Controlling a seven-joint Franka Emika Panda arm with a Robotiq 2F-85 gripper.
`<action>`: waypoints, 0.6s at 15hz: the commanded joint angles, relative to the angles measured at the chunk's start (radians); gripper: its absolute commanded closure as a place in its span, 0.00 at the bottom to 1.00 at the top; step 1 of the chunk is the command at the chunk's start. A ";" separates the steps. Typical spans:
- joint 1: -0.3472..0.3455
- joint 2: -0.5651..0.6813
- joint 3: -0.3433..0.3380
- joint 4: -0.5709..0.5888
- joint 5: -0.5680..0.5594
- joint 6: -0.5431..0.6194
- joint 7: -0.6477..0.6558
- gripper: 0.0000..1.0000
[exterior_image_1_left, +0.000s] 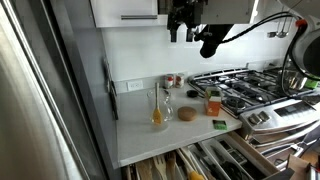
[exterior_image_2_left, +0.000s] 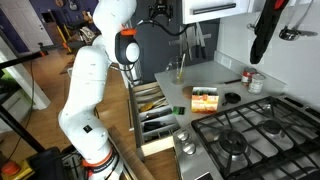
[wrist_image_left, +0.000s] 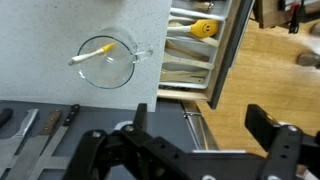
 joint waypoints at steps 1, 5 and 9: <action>-0.005 -0.021 0.005 0.000 0.002 0.070 0.177 0.00; -0.027 -0.033 0.011 0.001 0.025 0.129 0.374 0.00; -0.044 -0.042 -0.002 -0.001 0.004 0.131 0.557 0.00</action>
